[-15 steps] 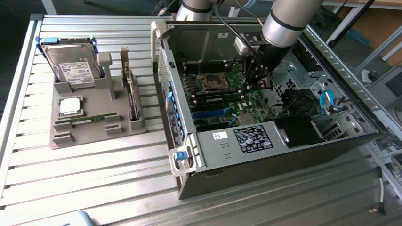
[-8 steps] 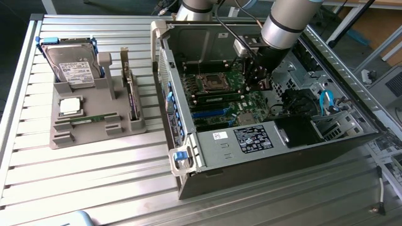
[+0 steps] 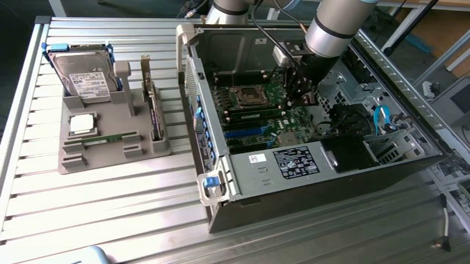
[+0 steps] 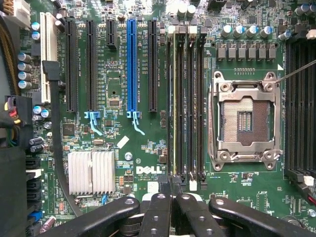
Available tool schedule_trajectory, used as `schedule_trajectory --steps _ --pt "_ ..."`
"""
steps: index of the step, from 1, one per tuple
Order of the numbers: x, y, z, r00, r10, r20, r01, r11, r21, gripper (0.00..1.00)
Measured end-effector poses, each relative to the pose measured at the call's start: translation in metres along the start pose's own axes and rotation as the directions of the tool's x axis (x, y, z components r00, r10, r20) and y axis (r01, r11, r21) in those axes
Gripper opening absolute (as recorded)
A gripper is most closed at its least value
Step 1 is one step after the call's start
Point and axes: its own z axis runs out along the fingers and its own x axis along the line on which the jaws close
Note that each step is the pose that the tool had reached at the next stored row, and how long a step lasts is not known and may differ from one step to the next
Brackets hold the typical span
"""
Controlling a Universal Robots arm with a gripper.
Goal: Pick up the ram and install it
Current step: 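Press down the ram until it locks into place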
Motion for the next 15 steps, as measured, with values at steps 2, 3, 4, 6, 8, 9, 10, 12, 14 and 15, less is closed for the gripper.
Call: schedule_trajectory --steps 2,3,4,6,8,9,10,12,14,15 --pt "-0.0010 0.0000 0.0005 1.0000 0.000 -0.0001 0.000 1.0000 0.0000 0.10" --pt "-0.0020 0.0001 0.0008 1.0000 0.000 -0.0001 0.000 1.0000 0.0000 0.10" --pt "-0.0026 0.0000 0.0010 1.0000 0.000 -0.0001 0.000 1.0000 0.0000 0.10" --pt "-0.0033 0.0000 0.0012 1.0000 0.000 -0.0001 0.000 1.0000 0.0000 0.10" --pt "-0.0033 0.0000 0.0012 1.0000 0.000 -0.0002 0.000 1.0000 0.0000 0.10" --pt "-0.0033 0.0000 0.0012 1.0000 0.000 -0.0002 0.000 1.0000 -0.0001 0.10" --pt "-0.0033 0.0000 0.0012 1.0000 0.000 -0.0001 0.000 1.0000 0.0000 0.10" --pt "-0.0033 0.0000 0.0012 1.0000 0.000 -0.0002 0.000 1.0000 0.0000 0.10" --pt "-0.0034 0.0000 0.0017 1.0000 0.000 -0.0001 0.000 1.0000 0.0000 0.10" --pt "-0.0034 0.0000 0.0022 1.0000 0.000 0.0000 0.000 1.0000 0.0004 0.10"
